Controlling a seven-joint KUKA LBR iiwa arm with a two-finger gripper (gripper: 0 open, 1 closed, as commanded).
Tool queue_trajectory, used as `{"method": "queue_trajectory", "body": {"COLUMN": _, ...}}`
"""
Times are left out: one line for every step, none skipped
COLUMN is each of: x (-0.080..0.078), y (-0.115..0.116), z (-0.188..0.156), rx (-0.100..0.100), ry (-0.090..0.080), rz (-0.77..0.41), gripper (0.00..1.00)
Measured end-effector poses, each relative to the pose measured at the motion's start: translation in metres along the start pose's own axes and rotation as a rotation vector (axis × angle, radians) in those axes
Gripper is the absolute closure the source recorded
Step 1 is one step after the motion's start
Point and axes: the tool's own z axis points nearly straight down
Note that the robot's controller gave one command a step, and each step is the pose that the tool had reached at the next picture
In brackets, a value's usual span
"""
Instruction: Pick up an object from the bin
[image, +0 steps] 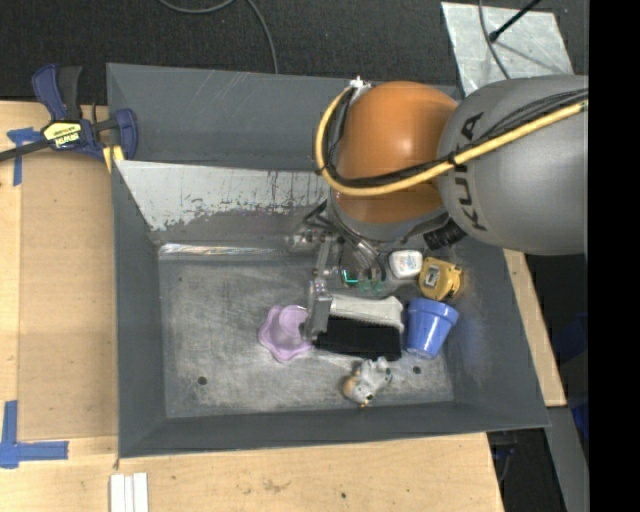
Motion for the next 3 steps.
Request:
{"method": "queue_trajectory", "body": {"x": 0.0202, "y": -0.0126, "z": 0.0881, "rx": -0.003, "ry": -0.025, "rz": -0.211, "gripper": 1.0}}
{"method": "queue_trajectory", "body": {"x": 0.0202, "y": -0.0126, "z": 0.0882, "rx": -0.003, "ry": -0.025, "rz": -0.21, "gripper": 1.0}}
{"method": "queue_trajectory", "body": {"x": 0.0205, "y": -0.0123, "z": 0.0858, "rx": -0.002, "ry": -0.021, "rz": -0.209, "gripper": 1.0}}
